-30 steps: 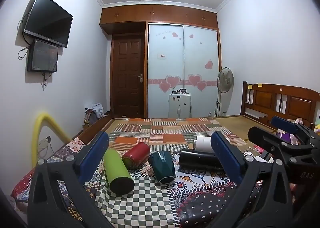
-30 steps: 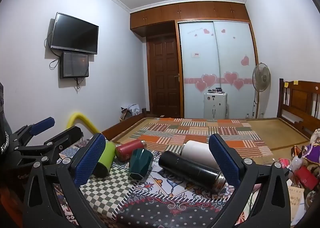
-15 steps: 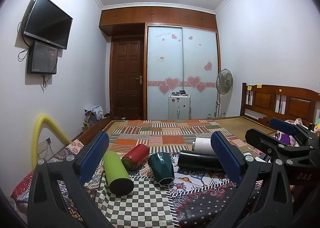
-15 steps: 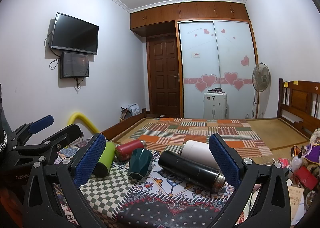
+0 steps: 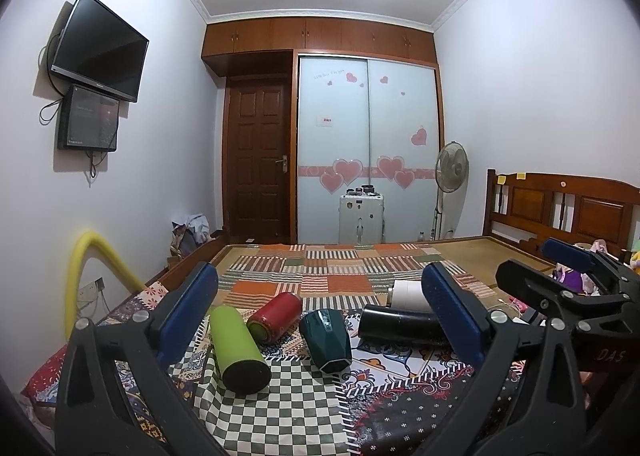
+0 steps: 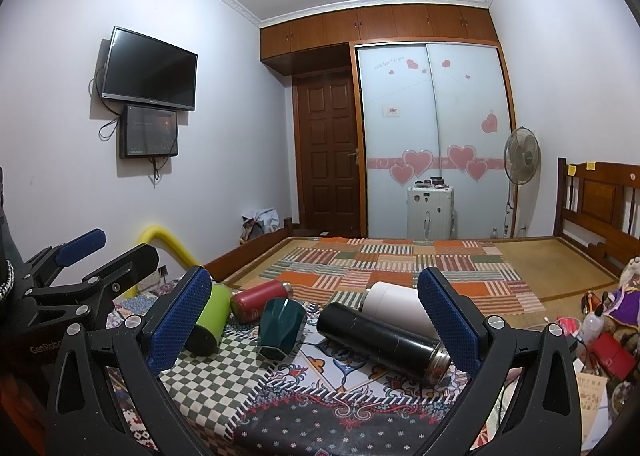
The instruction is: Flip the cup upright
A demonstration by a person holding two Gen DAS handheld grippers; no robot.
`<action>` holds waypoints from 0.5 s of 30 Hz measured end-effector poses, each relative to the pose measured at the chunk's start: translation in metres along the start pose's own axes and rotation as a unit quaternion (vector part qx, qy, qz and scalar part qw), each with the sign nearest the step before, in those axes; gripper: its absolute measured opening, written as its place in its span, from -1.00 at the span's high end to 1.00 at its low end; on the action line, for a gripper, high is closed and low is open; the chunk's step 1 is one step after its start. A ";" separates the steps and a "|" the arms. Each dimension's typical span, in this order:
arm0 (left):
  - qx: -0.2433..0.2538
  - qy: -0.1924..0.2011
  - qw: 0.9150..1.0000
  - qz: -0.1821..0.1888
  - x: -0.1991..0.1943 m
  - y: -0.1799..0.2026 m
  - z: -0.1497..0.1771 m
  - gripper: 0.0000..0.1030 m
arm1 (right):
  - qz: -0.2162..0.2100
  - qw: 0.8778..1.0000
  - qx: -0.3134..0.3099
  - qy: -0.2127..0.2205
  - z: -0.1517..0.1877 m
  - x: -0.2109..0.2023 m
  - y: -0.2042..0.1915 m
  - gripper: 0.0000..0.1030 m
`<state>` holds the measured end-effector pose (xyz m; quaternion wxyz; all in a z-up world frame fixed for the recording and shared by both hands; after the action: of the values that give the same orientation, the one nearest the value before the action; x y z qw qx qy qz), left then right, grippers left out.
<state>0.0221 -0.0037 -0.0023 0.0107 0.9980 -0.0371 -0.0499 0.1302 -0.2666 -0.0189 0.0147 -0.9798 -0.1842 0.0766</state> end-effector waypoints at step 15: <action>0.000 0.002 1.000 -0.001 -0.001 0.000 -0.002 -1.00 | -0.001 1.000 0.001 0.003 -0.003 -0.004 0.000 -1.00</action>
<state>0.0207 -0.0040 -0.0004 0.0105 0.9981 -0.0363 -0.0478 0.1273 -0.2678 -0.0150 0.0161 -0.9799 -0.1848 0.0740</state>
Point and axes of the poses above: each gripper's, at about its wrist camera, not at the fingertips, and x roughly the way its jaws point, y to its right, z to its underside, the point moved 3 cm from there along x, roughly the way its jaws point, and after that the axes turned 5 degrees about z, right-handed, at the moved point
